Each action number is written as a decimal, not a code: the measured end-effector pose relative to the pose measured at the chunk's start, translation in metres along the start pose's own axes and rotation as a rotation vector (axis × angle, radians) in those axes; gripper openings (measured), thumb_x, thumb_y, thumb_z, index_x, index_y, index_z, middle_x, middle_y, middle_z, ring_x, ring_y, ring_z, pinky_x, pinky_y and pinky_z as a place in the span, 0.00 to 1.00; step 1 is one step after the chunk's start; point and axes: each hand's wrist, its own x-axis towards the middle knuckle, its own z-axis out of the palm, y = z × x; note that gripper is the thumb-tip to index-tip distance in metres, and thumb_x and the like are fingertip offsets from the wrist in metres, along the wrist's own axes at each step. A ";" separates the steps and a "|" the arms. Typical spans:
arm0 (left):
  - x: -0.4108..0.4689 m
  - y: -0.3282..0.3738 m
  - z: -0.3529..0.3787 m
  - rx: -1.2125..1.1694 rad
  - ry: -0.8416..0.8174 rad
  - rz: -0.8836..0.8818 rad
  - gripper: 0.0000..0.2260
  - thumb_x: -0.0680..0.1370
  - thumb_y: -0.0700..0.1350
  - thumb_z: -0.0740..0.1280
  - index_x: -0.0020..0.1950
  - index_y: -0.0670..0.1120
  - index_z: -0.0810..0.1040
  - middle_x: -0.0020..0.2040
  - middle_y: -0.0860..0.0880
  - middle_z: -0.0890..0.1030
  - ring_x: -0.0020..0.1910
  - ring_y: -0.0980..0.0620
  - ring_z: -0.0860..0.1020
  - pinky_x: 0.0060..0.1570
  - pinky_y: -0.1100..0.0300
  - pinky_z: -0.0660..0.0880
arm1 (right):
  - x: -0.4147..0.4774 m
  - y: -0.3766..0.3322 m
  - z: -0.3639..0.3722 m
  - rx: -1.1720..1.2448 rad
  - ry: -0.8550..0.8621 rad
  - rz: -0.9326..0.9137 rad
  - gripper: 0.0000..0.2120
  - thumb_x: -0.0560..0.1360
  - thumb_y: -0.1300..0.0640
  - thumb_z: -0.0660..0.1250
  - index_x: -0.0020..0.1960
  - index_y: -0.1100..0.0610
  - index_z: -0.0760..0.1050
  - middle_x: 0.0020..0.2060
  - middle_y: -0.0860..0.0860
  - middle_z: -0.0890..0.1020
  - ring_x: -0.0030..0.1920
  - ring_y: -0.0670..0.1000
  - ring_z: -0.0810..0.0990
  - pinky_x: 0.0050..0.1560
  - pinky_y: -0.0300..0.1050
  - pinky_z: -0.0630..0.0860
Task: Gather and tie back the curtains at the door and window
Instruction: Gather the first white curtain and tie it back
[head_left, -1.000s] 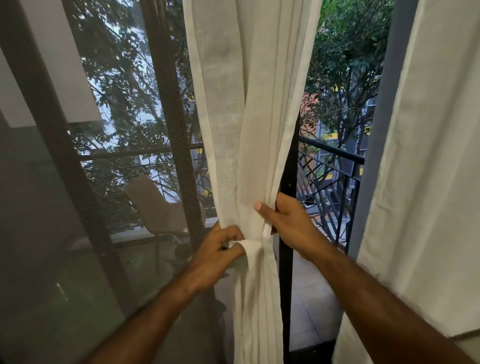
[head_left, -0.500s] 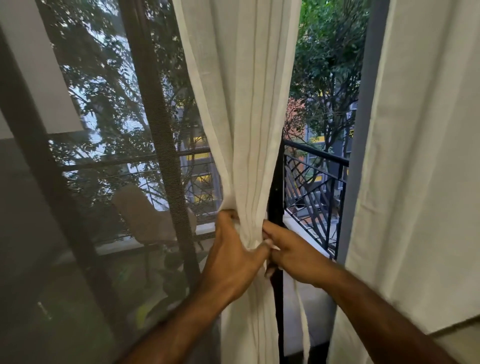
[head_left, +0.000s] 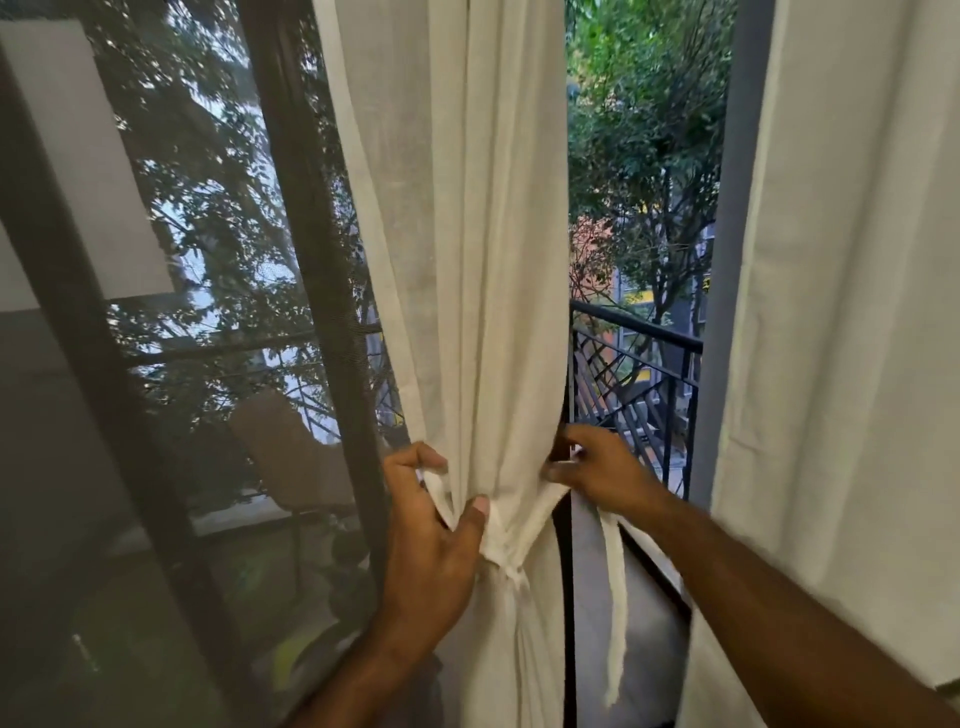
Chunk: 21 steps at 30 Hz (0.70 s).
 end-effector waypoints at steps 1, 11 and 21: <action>0.000 -0.001 -0.001 -0.048 -0.011 -0.024 0.23 0.71 0.41 0.70 0.53 0.64 0.63 0.57 0.51 0.72 0.61 0.49 0.75 0.61 0.42 0.74 | 0.009 -0.009 0.007 0.014 -0.033 0.012 0.12 0.74 0.71 0.70 0.54 0.61 0.82 0.48 0.52 0.85 0.44 0.48 0.82 0.40 0.31 0.76; 0.025 -0.024 -0.010 0.228 0.257 -0.282 0.27 0.68 0.53 0.78 0.59 0.58 0.65 0.57 0.52 0.72 0.54 0.53 0.76 0.54 0.60 0.75 | 0.026 -0.042 0.082 0.597 -0.204 0.160 0.11 0.83 0.66 0.58 0.62 0.65 0.75 0.51 0.63 0.83 0.51 0.57 0.83 0.50 0.44 0.81; 0.047 -0.040 -0.044 0.351 -0.404 -0.394 0.32 0.68 0.75 0.63 0.67 0.60 0.76 0.58 0.60 0.83 0.57 0.59 0.81 0.61 0.53 0.77 | 0.003 -0.034 0.082 0.481 -0.177 0.044 0.14 0.80 0.59 0.66 0.65 0.54 0.73 0.59 0.56 0.81 0.57 0.53 0.81 0.56 0.44 0.79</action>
